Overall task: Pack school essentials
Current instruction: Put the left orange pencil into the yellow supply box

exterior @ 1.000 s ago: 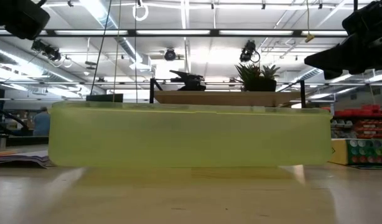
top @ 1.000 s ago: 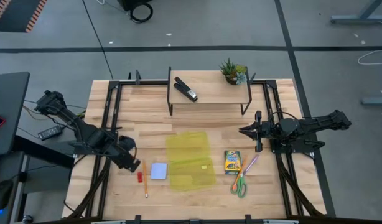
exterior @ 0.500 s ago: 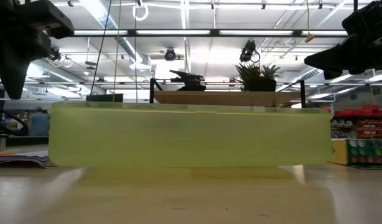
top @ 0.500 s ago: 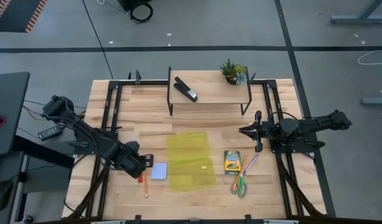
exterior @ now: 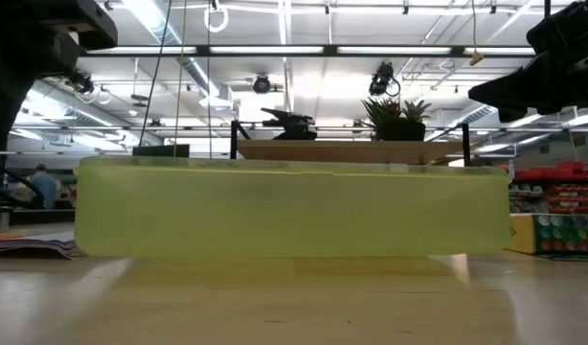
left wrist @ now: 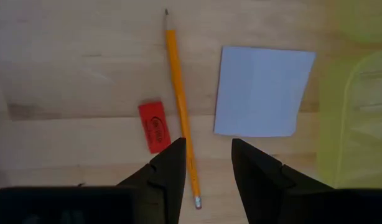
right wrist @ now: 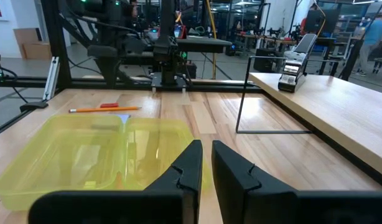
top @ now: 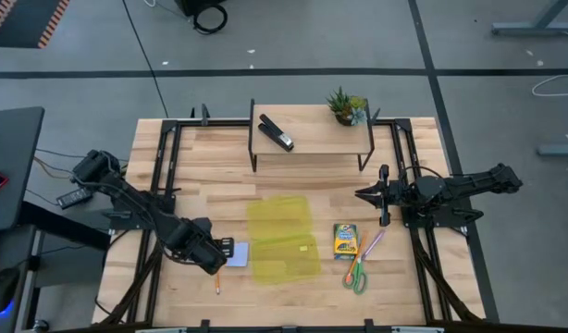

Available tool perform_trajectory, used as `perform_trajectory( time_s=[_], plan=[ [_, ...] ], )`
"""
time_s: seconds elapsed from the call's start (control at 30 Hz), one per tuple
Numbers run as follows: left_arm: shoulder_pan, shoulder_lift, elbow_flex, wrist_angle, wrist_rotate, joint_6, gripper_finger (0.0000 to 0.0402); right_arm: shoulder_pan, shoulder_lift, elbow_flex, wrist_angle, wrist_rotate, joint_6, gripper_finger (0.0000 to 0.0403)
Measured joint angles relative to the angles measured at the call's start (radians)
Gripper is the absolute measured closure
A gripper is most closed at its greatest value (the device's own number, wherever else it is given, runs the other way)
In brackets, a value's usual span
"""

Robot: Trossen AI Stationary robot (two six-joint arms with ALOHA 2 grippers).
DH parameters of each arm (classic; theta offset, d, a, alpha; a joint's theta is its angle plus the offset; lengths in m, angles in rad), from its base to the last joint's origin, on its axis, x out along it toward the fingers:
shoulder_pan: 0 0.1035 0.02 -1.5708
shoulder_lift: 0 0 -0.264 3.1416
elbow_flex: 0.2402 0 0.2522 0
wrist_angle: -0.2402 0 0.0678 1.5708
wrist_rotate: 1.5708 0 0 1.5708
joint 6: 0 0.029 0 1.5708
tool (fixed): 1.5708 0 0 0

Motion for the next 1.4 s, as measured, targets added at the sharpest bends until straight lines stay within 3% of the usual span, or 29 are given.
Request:
perform_trajectory(
  time_s=[0.5,0.7,0.97,1.4],
  plan=[
    [0.050,0.051,-0.001,-0.017,0.016,0.002,0.0192,0.000,0.000,0.000,0.000,0.000,0.000,0.0361],
    [0.049,0.050,-0.050,-0.012,0.049,0.001,0.0205,0.000,0.000,0.000,0.000,0.000,0.000,0.0361],
    [0.085,0.050,-0.119,0.116,0.054,0.025,0.0225,0.000,0.000,0.000,0.000,0.000,0.000,0.0361],
    [0.122,0.069,-0.161,0.120,0.036,0.023,0.0230,0.000,0.000,0.000,0.000,0.000,0.000,0.0361]
  ],
)
